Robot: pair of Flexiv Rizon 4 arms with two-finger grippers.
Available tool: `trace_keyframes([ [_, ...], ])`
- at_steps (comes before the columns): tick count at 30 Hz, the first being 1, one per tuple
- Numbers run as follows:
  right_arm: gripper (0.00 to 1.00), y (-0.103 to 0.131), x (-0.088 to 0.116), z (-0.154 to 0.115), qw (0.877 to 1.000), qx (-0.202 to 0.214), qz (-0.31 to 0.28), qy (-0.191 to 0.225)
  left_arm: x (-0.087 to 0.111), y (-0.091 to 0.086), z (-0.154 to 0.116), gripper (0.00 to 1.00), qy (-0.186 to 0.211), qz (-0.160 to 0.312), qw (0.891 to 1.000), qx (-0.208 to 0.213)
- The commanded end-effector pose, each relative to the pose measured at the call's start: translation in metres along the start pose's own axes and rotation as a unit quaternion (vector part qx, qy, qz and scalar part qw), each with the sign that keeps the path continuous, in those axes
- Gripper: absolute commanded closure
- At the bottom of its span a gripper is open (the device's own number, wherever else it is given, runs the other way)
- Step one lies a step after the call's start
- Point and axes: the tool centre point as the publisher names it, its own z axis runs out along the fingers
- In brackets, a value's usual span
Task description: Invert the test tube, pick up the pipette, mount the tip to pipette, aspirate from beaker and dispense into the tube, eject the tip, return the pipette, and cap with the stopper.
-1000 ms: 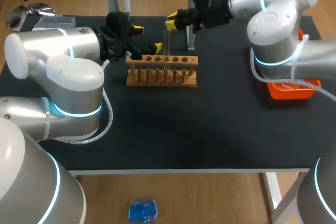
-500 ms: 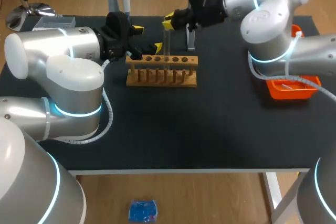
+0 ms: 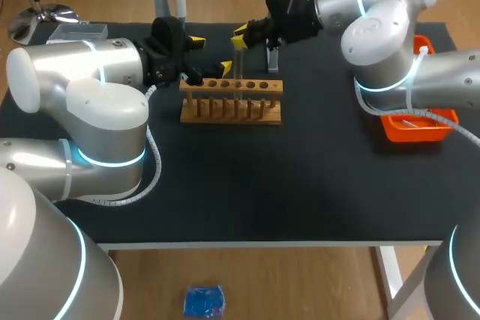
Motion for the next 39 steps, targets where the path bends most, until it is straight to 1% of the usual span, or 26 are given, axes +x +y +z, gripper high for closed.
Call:
trace_keyframes([
  [1,1.0,0.0,-0.002,0.001,1.0,0.003,0.003,0.001,0.001,0.001,0.001,0.0,0.0,0.0,1.0,0.002],
  [27,1.0,-0.034,0.001,0.014,1.0,0.01,0.014,-0.003,0.001,0.001,0.001,0.0,0.0,0.0,1.0,0.002],
  [34,1.0,-0.036,0.001,0.014,1.0,0.01,0.019,-0.005,0.001,0.001,0.001,0.0,0.0,0.0,1.0,0.002],
  [35,0.59,-0.035,0.001,0.013,1.0,0.009,0.019,-0.006,0.001,0.001,0.001,0.0,0.0,0.0,1.0,0.002],
  [36,0.0,-0.033,0.0,0.011,1.0,0.009,0.019,-0.009,0.001,0.001,0.001,0.0,0.0,0.0,1.0,0.002],
  [39,0.0,-0.026,0.0,0.006,1.0,0.002,0.02,-0.009,0.001,0.001,0.001,0.0,0.0,0.0,1.0,0.002],
])
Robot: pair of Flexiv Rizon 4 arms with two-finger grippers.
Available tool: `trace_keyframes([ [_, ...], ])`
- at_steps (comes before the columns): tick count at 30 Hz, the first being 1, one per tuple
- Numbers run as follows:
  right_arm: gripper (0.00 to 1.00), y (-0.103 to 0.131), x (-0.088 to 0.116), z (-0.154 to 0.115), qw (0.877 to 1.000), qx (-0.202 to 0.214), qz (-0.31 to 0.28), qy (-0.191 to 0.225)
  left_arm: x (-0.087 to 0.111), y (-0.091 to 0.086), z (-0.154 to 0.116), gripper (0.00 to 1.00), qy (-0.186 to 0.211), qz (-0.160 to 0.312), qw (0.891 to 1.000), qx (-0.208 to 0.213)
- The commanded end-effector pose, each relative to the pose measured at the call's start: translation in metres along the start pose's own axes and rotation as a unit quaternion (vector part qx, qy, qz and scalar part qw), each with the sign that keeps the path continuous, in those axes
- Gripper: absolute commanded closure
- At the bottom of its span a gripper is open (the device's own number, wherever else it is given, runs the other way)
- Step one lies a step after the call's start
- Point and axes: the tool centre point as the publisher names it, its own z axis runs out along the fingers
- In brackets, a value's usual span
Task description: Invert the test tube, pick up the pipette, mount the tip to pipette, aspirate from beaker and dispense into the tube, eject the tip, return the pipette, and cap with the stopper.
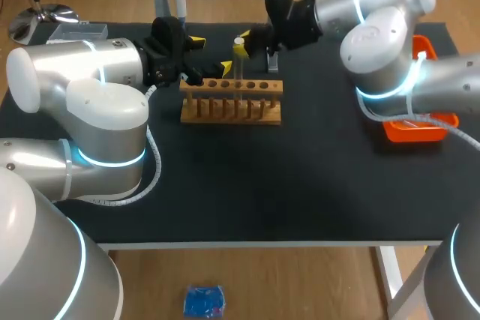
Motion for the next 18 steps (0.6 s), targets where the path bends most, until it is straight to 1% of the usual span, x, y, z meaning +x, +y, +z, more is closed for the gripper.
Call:
trace_keyframes([
  [1,0.0,0.001,0.0,-0.002,1.0,-0.017,-0.003,-0.003,0.001,0.001,0.001,0.0,0.0,0.0,1.0,0.002],
  [10,0.0,0.032,0.004,-0.031,0.997,-0.071,-0.006,0.009,0.001,0.001,0.001,0.0,0.0,0.0,1.0,0.002],
  [13,0.0,0.041,0.006,-0.04,0.996,-0.089,-0.006,0.018,0.001,0.001,0.001,0.0,0.0,0.0,1.0,0.002],
  [18,0.0,0.052,0.011,-0.052,0.992,-0.117,-0.014,0.045,0.001,0.001,0.001,0.0,0.0,0.0,1.0,0.002],
])
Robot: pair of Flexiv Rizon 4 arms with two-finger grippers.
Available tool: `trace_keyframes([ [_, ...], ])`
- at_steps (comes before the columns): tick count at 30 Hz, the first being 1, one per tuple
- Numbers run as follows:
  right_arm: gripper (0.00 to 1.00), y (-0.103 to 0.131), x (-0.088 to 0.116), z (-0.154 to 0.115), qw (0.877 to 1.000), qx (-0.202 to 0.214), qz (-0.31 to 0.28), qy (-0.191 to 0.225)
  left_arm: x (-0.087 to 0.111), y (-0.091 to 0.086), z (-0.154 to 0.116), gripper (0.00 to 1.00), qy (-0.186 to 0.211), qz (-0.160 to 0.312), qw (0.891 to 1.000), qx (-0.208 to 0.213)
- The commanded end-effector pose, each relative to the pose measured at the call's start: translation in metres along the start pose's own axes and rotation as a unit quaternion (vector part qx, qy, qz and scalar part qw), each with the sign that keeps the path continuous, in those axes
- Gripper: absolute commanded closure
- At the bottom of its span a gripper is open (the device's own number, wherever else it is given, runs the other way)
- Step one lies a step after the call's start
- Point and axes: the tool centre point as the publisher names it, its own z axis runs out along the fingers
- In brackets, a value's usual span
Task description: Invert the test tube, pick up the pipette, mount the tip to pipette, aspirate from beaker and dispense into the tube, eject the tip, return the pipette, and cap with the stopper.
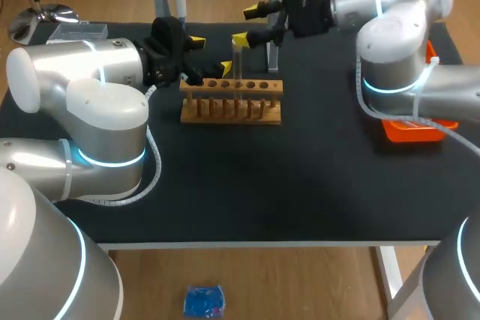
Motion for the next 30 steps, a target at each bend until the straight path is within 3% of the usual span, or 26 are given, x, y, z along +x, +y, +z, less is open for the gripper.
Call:
trace_keyframes([
  [1,0.0,0.005,0.003,-0.016,0.999,-0.024,-0.004,0.021,0.001,0.001,0.001,0.0,0.0,0.0,1.0,0.002],
  [17,0.0,0.014,0.015,-0.018,0.989,-0.099,-0.016,0.104,0.001,0.001,0.001,0.0,0.0,0.0,1.0,0.002],
  [18,0.12,0.015,0.016,-0.018,0.988,-0.104,-0.014,0.113,0.001,0.001,0.001,0.0,0.0,0.0,1.0,0.002],
  [19,0.53,0.015,0.017,-0.018,0.987,-0.107,-0.015,0.117,0.001,0.001,0.001,0.0,0.0,0.0,1.0,0.002],
  [20,1.0,0.015,0.017,-0.018,0.986,-0.111,-0.015,0.122,0.001,0.001,0.001,0.0,0.0,0.0,1.0,0.002],
  [30,1.0,0.016,0.02,-0.014,0.983,-0.118,-0.018,0.136,0.001,0.001,0.001,0.0,0.0,0.0,1.0,0.002],
])
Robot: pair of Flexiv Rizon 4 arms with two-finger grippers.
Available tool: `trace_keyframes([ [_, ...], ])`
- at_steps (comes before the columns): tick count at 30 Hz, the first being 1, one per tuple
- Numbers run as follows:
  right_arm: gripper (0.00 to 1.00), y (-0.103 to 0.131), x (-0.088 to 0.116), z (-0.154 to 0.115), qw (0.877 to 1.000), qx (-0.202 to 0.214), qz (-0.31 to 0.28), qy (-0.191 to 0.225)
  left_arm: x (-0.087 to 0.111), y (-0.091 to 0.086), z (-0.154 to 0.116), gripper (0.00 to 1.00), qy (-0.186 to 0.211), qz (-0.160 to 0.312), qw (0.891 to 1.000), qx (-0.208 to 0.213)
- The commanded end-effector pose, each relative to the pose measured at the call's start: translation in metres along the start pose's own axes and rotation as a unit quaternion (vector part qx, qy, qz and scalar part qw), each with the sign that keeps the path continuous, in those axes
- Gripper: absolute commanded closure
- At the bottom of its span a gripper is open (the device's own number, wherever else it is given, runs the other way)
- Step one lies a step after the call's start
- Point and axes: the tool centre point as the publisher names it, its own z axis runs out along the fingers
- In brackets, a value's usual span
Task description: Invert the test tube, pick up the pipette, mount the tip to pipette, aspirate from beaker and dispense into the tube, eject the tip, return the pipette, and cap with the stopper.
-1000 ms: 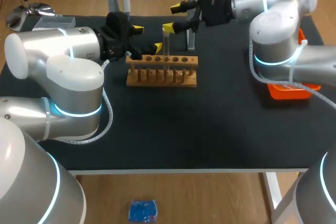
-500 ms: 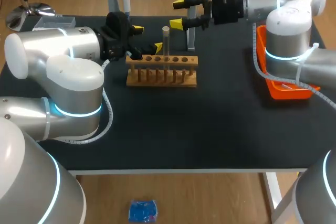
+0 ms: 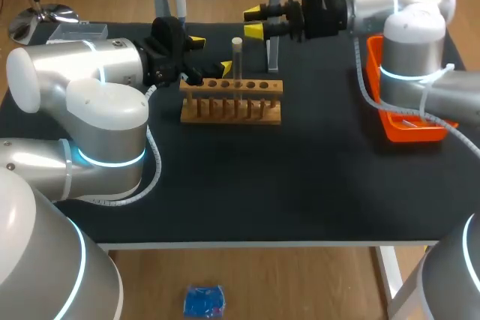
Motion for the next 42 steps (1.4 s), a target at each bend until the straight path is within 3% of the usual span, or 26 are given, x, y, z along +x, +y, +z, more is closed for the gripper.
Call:
trace_keyframes([
  [1,1.0,-0.001,-0.004,0.003,1.0,0.002,-0.001,0.006,0.001,0.001,0.001,0.0,0.0,0.0,1.0,0.002],
  [10,1.0,-0.007,-0.005,0.011,0.999,0.021,-0.038,-0.014,0.001,0.001,0.001,0.0,0.0,0.0,1.0,0.002],
  [21,1.0,-0.02,-0.008,0.016,1.0,0.014,-0.026,0.006,0.001,0.001,0.001,0.0,0.0,0.0,1.0,0.002],
  [42,1.0,-0.039,-0.018,0.016,1.0,0.023,-0.012,0.004,0.001,0.001,0.001,0.0,0.0,0.0,1.0,0.002],
])
